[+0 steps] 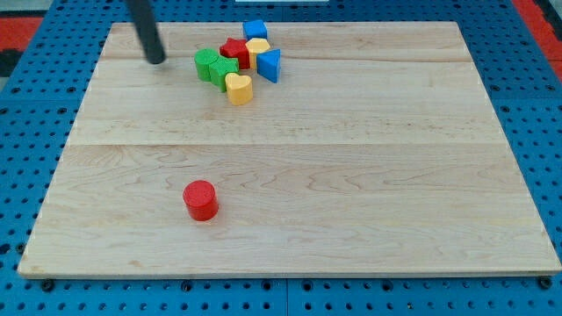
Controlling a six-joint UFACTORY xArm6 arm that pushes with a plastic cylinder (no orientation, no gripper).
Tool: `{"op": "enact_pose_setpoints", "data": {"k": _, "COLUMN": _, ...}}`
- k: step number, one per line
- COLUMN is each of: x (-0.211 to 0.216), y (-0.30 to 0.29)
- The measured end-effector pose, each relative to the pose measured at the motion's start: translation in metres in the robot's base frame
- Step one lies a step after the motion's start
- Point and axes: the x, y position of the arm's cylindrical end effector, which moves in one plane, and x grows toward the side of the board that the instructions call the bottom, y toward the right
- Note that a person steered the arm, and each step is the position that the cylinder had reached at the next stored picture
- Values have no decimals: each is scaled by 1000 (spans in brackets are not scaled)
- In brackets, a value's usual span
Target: Push the green circle towards the bottom left side of the yellow heart
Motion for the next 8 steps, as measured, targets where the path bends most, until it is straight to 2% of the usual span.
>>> {"op": "enact_pose_setpoints", "data": {"k": 1, "x": 3, "y": 56}}
{"op": "enact_pose_setpoints", "data": {"k": 2, "x": 47, "y": 69}}
{"op": "enact_pose_setpoints", "data": {"k": 3, "x": 72, "y": 69}}
{"op": "enact_pose_setpoints", "data": {"k": 4, "x": 72, "y": 71}}
{"op": "enact_pose_setpoints", "data": {"k": 5, "x": 54, "y": 72}}
{"op": "enact_pose_setpoints", "data": {"k": 6, "x": 62, "y": 101}}
{"op": "enact_pose_setpoints", "data": {"k": 8, "x": 148, "y": 155}}
